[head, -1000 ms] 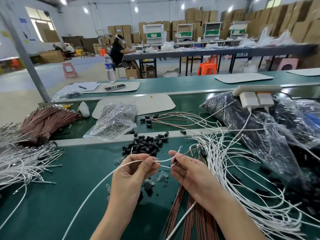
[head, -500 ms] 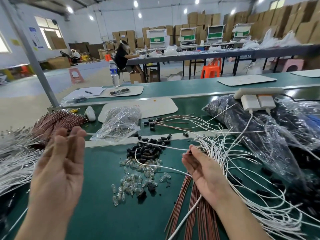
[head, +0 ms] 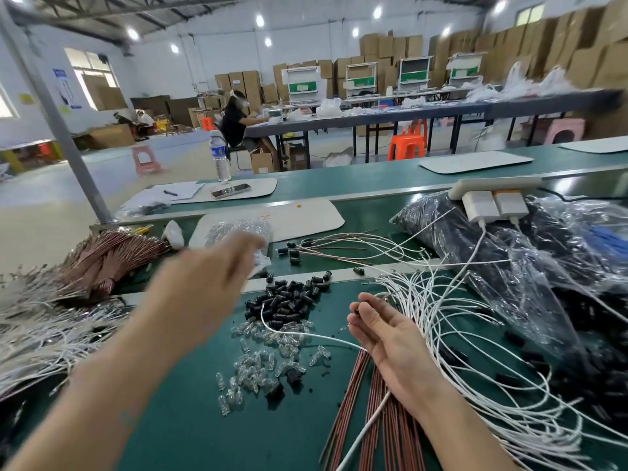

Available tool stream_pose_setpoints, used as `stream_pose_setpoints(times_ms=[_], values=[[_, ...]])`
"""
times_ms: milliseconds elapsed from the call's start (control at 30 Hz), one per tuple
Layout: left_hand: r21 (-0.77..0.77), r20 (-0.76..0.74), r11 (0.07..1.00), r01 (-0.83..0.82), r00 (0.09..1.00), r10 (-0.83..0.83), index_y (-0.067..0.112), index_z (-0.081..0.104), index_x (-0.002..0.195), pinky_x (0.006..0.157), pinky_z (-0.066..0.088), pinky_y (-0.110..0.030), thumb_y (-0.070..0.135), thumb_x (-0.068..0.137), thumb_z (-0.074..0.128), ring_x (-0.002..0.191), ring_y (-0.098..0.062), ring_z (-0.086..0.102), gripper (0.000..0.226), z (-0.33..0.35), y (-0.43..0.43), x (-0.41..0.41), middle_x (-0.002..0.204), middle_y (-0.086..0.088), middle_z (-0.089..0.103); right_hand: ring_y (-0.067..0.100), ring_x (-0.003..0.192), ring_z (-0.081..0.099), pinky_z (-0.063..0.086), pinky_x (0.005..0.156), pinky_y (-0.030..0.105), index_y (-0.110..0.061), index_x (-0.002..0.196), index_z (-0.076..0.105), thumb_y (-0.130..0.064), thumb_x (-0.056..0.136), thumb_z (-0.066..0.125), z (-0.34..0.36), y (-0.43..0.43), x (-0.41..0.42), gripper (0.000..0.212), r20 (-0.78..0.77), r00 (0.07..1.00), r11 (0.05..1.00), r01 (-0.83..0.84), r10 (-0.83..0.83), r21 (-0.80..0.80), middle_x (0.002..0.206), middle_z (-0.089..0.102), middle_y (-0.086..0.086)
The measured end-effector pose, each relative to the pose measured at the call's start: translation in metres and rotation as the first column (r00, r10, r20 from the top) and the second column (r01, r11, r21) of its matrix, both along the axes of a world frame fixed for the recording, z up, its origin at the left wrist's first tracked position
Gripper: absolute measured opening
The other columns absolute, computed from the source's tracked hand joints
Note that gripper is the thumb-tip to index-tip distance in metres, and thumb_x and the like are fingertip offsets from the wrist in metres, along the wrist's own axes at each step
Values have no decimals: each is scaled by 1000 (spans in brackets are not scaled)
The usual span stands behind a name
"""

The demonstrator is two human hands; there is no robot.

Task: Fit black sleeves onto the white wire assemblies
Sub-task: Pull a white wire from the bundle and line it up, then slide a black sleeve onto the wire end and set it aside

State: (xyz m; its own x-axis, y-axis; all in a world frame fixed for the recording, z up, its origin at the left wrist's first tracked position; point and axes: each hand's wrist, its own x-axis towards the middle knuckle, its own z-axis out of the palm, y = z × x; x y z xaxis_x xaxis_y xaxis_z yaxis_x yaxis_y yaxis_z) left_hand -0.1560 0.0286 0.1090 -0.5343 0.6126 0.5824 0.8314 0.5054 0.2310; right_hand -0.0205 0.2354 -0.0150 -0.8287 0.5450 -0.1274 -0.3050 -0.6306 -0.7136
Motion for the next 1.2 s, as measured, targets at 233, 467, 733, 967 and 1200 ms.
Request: stream_pose_setpoints(times_ms=[233, 467, 733, 967, 1200], values=[[-201, 205, 979, 31, 979, 11, 35, 60, 112, 66, 51, -23, 34, 104, 42, 74, 0, 61, 20, -123, 14, 28, 90, 25, 58, 14, 76, 73, 59, 69, 21, -7, 102, 75, -15, 76, 71, -3, -3, -4, 28, 40, 999, 995, 15, -19, 95, 89, 76, 8], [21, 145, 993, 118, 982, -120, 38, 38, 108, 44, 35, -20, 48, 102, 27, 42, -7, 49, 16, -130, 30, 45, 57, 18, 57, 19, 80, 74, 60, 71, 24, -4, 106, 74, -14, 87, 62, -5, -7, -9, 24, 53, 998, 988, -32, 24, 153, 92, 76, 12], [129, 32, 978, 165, 985, -170, 26, 69, 104, 51, 50, -22, 36, 103, 47, 66, -1, 61, 25, -136, 28, 45, 99, 21, 65, 20, 77, 73, 59, 68, 24, -9, 94, 81, -17, 80, 70, -4, -16, -10, 20, 68, 989, 976, -139, 129, 169, 91, 74, 14], [293, 145, 942, 165, 966, -214, 23, 73, 107, 52, 49, -29, 38, 100, 53, 56, -11, 53, 27, -137, 30, 51, 93, 16, 59, 17, 74, 72, 59, 68, 24, -11, 93, 81, -21, 79, 71, -6, -18, -10, 19, 72, 982, 969, -185, 176, 164, 89, 73, 9], [327, 151, 929, 171, 962, -230, 19, 74, 108, 55, 54, -37, 38, 99, 54, 66, -13, 64, 29, -141, 31, 53, 94, 12, 62, 18, 75, 73, 59, 70, 25, -12, 90, 82, -18, 79, 71, -4, -25, -9, 17, 92, 965, 953, -258, 246, 161, 90, 74, 11]])
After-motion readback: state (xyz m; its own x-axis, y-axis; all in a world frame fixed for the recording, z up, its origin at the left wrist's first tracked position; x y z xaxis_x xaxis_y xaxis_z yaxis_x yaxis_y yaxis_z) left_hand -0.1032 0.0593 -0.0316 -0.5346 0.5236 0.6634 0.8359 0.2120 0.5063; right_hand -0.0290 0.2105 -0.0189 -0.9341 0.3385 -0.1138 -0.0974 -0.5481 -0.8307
